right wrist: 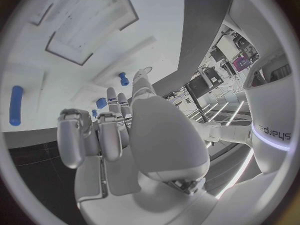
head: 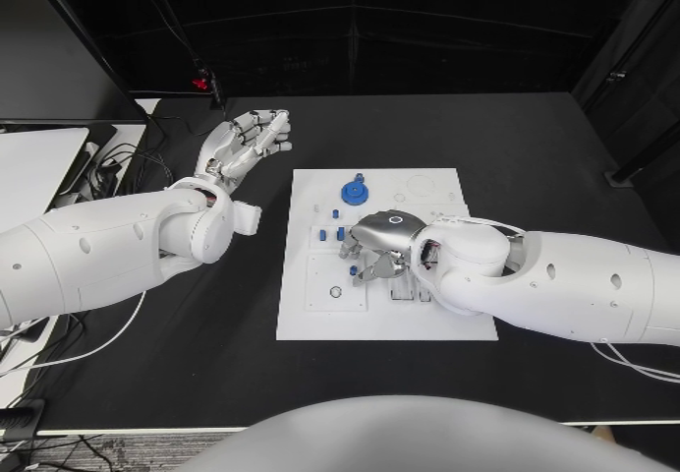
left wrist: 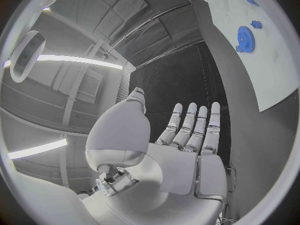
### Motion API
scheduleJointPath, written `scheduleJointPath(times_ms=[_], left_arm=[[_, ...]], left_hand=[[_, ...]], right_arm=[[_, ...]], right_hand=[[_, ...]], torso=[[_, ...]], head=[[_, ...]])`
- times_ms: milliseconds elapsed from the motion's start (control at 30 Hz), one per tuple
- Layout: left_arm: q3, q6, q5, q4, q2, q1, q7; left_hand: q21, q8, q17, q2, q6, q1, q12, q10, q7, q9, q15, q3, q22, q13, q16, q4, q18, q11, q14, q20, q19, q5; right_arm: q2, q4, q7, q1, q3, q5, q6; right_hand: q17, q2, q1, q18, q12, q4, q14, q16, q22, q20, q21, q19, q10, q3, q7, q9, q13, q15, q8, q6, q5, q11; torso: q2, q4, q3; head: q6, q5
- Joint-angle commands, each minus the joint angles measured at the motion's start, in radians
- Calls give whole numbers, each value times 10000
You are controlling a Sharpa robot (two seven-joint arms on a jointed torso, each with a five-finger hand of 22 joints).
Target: Assemble the parts on the task board
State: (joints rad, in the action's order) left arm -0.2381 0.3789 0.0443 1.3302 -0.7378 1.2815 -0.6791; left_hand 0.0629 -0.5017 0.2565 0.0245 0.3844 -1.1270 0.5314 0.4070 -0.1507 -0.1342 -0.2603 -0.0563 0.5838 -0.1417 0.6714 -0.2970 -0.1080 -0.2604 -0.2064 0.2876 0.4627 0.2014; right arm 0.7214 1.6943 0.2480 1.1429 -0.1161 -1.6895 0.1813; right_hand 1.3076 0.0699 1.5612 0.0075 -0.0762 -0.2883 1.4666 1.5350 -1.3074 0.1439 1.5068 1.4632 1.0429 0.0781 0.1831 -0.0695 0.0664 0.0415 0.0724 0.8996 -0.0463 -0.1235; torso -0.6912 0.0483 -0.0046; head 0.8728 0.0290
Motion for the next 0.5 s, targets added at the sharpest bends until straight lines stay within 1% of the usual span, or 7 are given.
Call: scheduleJointPath(times_ms=[33,100,133,233,333,400,500], left_arm=[[10,-100,-13,21,-9,14,-597],[10,-105,-13,27,-19,14,-600],[10,-107,-13,30,-23,14,-601],[10,-113,-13,23,-24,13,-601],[10,-112,-13,13,-14,12,-605],[10,-117,-13,14,-13,10,-610],[10,-112,-13,13,-14,6,-611]], left_hand=[[47,-30,-8,-90,-42,21,31,-55,-1444,9,15,20,-10,9,64,28,163,-6,81,21,69,46],[47,-30,-8,-90,-42,21,31,-55,-1444,9,15,20,-10,9,64,28,163,-6,81,21,69,46],[47,-30,-8,-90,-42,21,31,-55,-1444,9,15,20,-10,9,64,28,163,-6,81,21,69,46],[48,-61,-37,-110,-59,15,64,-69,-1444,17,14,15,-20,20,88,30,163,-6,87,21,72,44],[49,-68,-44,-115,-63,14,73,-72,-1444,19,13,14,-23,23,94,30,164,-6,88,21,73,44],[49,-71,-47,-115,-64,15,76,-71,-1444,19,14,13,-22,24,95,30,164,-6,89,21,74,43],[49,-75,-52,-112,-69,16,82,-73,-1444,21,14,9,-25,26,99,29,164,-6,92,21,74,43]], right_arm=[[174,141,-673,-6,4,94,1714],[395,275,-1010,-14,7,251,2266],[535,357,-1210,-15,11,369,2508],[1020,604,-1894,6,24,1023,3148],[1389,716,-2548,108,31,1710,3605],[1684,786,-3006,196,35,2169,3904],[2077,799,-3440,297,38,2657,4120]], right_hand=[[1758,25,-156,123,-103,-1,836,-70,-2305,93,-15,613,-30,-204,92,-27,20,84,87,114,-12,-77],[1739,7,-182,116,-150,4,834,-79,-2315,117,7,632,-24,-320,146,-45,24,108,143,218,-11,-107],[1744,-52,-194,112,-174,3,836,-75,-2322,130,21,643,-25,-393,167,-56,25,121,178,286,-15,-124],[1698,-373,-371,94,-243,-18,829,-93,-2353,157,85,693,-19,-535,184,-74,26,139,252,441,-14,-140],[1697,-455,-567,76,-288,-28,833,-90,-2384,164,147,738,-12,-502,182,-64,26,139,249,455,-9,-136],[1624,-563,-817,39,-328,-31,822,-118,-2447,167,271,825,-27,-431,183,-47,23,137,226,436,-8,-133],[1592,-618,-1057,17,-377,-34,820,-126,-2484,165,346,876,-27,-317,175,-37,24,131,218,447,-5,-125]], torso=[[-10,-8,5],[-4,-10,4],[-4,-9,3],[12,6,-8],[11,9,-7],[5,4,-4],[-4,-8,2]], head=[[-2,-32],[-2,-51],[-2,-52],[-2,-23],[-6,-22],[-19,-43],[-29,-67]])
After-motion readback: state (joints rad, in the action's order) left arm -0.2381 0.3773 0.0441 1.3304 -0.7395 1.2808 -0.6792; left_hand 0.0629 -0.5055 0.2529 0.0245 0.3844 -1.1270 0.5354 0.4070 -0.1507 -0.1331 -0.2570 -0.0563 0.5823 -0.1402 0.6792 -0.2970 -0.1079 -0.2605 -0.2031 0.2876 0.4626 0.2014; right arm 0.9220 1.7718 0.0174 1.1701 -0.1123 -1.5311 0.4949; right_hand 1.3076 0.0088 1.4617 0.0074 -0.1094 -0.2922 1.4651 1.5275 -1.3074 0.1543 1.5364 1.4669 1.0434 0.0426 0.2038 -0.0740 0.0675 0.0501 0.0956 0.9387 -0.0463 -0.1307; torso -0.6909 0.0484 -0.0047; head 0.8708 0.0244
